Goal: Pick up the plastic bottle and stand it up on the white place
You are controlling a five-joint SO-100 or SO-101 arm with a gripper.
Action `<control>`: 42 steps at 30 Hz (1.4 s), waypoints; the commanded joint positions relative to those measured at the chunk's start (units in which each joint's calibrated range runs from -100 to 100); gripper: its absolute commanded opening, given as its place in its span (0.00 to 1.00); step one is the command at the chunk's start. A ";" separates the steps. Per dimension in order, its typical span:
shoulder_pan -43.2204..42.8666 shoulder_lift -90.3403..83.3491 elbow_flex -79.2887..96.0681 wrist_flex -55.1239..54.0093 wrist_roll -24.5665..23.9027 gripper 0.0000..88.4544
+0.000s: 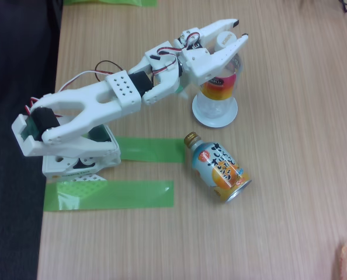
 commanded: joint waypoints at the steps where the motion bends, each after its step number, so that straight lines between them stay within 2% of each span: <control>1: -0.10 0.04 -0.16 -0.66 -0.23 0.21; 6: 0.05 0.04 0.02 -0.49 -0.23 0.29; 34: 0.34 -0.63 1.74 -1.00 -0.28 0.30; 40: 0.34 -0.63 1.83 -1.00 -0.33 0.41; 42: 0.42 -0.63 1.92 -1.00 -0.33 0.42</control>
